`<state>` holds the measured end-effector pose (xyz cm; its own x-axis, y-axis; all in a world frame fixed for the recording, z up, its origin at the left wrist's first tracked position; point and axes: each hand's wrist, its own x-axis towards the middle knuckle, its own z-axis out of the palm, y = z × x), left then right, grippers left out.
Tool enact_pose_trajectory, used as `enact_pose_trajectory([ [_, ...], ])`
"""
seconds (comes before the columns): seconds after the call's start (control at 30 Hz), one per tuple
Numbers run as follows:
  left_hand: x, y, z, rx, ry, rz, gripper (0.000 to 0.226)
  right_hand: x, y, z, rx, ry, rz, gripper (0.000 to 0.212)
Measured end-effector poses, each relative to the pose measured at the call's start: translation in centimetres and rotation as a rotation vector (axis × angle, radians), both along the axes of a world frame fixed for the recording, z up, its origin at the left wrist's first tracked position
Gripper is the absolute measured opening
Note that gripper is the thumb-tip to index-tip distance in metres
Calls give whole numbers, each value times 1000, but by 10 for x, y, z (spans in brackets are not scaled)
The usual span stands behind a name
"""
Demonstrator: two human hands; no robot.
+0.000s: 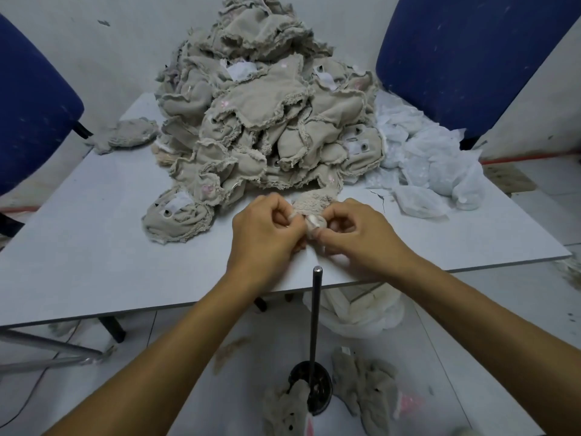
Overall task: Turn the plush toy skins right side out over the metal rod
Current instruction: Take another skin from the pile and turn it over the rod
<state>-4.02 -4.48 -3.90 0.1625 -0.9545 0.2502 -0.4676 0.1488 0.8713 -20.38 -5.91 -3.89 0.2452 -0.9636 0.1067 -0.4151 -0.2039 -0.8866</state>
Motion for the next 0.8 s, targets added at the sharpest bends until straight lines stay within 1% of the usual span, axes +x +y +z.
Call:
enact_pose_trajectory([
  [0.03,1,2,1,-82,-154,41,17,2,2,-1,-96,73,-43,12],
  [0.07,0,4,2,-152,-256,74,18,5,4,-1,-186,130,-88,12],
  [0.1,-3,6,4,-198,-306,91,20,9,6,-1,-257,165,-127,14],
  [0.13,-5,6,6,-228,-334,103,21,13,8,-1,-306,179,-163,18],
  [0.2,-7,5,7,-245,-354,102,22,19,9,-2,-339,171,-229,23],
  [0.27,-4,1,7,-203,-311,7,19,18,6,-1,-314,164,-280,25],
  [0.37,4,-2,12,-130,-279,-249,17,8,0,1,-215,128,-326,24],
  [0.4,8,-3,12,-105,-297,-304,25,4,-2,3,-141,71,-330,25],
  [0.47,16,-8,11,-17,-383,-385,61,-1,-3,6,39,-137,-292,28],
  [0.5,19,-10,10,34,-387,-427,73,-1,-4,7,121,-249,-259,31],
  [0.53,20,-11,10,77,-325,-469,76,0,-4,8,182,-331,-230,35],
  [0.6,21,-12,8,99,-169,-483,64,2,-4,10,269,-393,-203,38],
  [0.67,20,-15,6,63,-171,-422,56,2,-5,13,362,-441,-212,35],
  [0.73,18,-17,4,71,-187,-365,54,1,-5,16,437,-501,-231,26],
  [0.8,18,-18,4,104,-133,-317,53,0,-4,17,455,-574,-219,16],
])
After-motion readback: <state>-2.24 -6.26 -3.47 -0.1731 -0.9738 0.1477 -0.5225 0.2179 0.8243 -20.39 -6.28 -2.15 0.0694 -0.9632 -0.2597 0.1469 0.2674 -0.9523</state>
